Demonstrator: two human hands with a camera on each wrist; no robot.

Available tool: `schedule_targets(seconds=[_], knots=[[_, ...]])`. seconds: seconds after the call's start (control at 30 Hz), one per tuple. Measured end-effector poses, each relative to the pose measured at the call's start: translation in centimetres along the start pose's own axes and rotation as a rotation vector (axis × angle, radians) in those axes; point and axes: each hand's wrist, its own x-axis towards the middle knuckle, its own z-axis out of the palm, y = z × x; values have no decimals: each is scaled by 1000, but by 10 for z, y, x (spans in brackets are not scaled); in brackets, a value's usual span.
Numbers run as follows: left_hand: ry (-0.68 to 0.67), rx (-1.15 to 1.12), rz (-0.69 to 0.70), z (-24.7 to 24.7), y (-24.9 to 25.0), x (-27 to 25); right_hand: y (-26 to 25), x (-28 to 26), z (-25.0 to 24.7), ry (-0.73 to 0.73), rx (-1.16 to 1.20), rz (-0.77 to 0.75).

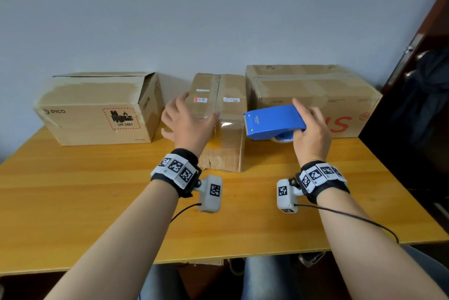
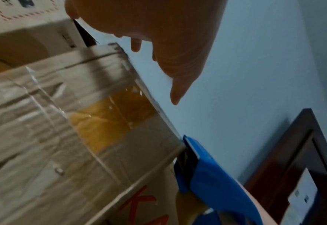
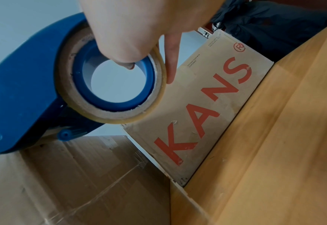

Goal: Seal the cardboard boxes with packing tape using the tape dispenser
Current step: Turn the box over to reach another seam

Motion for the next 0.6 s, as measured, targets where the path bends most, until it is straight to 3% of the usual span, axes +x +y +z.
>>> schedule_targets(seconds=[0.2,0.6], knots=[[-59,171,29,26,11,-12,-1,2,-1,-9,6,6],[-71,105,-87,23,7,-4,-1,3,-1,-6,2,15]])
